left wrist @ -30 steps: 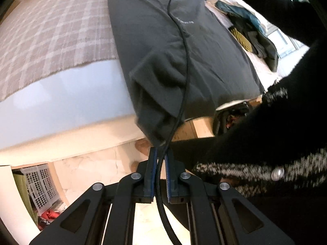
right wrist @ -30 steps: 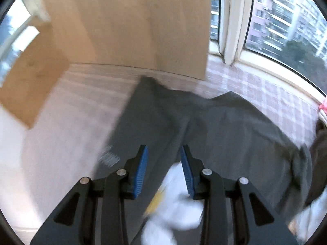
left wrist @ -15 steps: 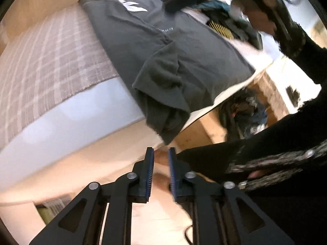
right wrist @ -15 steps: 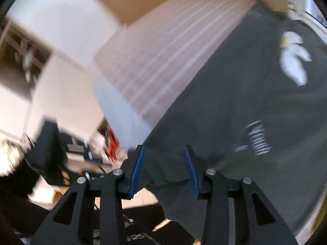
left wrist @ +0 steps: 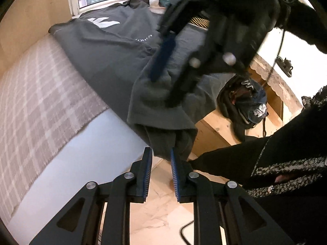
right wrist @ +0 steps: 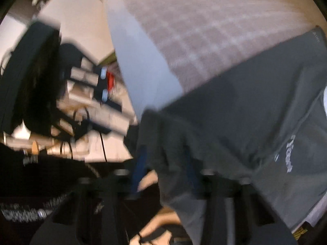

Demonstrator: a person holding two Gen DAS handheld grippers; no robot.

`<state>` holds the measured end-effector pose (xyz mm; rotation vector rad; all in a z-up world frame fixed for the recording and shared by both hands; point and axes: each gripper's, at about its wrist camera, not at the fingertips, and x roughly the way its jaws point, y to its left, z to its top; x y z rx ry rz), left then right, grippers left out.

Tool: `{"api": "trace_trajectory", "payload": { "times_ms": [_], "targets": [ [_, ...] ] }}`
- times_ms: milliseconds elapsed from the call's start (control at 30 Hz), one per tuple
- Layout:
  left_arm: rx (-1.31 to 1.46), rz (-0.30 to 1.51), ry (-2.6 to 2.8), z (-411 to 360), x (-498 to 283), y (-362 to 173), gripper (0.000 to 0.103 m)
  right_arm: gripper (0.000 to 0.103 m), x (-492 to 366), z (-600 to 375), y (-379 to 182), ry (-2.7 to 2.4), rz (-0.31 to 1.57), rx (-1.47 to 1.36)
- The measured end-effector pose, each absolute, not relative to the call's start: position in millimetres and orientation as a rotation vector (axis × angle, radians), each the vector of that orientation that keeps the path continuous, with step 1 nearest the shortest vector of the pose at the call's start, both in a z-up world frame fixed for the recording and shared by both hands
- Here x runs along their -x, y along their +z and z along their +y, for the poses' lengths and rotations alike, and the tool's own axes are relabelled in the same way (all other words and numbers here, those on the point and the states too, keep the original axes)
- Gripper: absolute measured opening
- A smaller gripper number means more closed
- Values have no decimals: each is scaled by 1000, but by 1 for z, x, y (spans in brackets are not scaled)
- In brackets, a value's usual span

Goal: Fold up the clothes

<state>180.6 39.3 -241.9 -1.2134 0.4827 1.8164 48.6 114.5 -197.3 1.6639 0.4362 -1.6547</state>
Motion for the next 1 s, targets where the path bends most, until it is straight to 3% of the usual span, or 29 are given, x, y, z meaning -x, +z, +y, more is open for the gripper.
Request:
{"api": "trace_trajectory", "payload": {
  "times_ms": [67, 100, 133, 167, 200, 267, 400, 533, 567, 600, 1000],
  "targets": [
    [1215, 472, 1810, 39, -178, -243, 18, 7, -52, 117, -192, -1672, 523, -1647],
    [1216, 466, 1807, 39, -177, -243, 18, 12, -54, 118, -189, -1682, 564, -1637],
    [1217, 461, 1804, 39, -176, -243, 18, 20, -50, 119, -184, -1712, 578, -1623],
    [1218, 455, 1801, 40, -175, -243, 18, 39, -42, 120, -179, -1742, 554, -1623],
    [1219, 450, 1798, 40, -174, -244, 18, 49, -34, 120, -174, -1768, 531, -1619],
    [1221, 439, 1791, 40, -171, -244, 18, 49, -25, 113, -168, -1759, 513, -1559],
    [1243, 417, 1784, 36, -169, -245, 18, 53, -16, 93, -183, -1674, 667, -1496],
    [1272, 411, 1788, 30, -172, -243, 15, 49, -16, 90, -205, -1530, 602, -1551],
    [1273, 411, 1793, 29, -173, -241, 15, 24, -21, 90, -206, -1513, 612, -1553],
    [1275, 412, 1798, 28, -175, -240, 15, 7, -26, 92, -206, -1498, 623, -1554],
    [1191, 520, 1781, 54, -172, -230, 18, 7, -37, 128, -161, -1587, 489, -1444]
  ]
}}
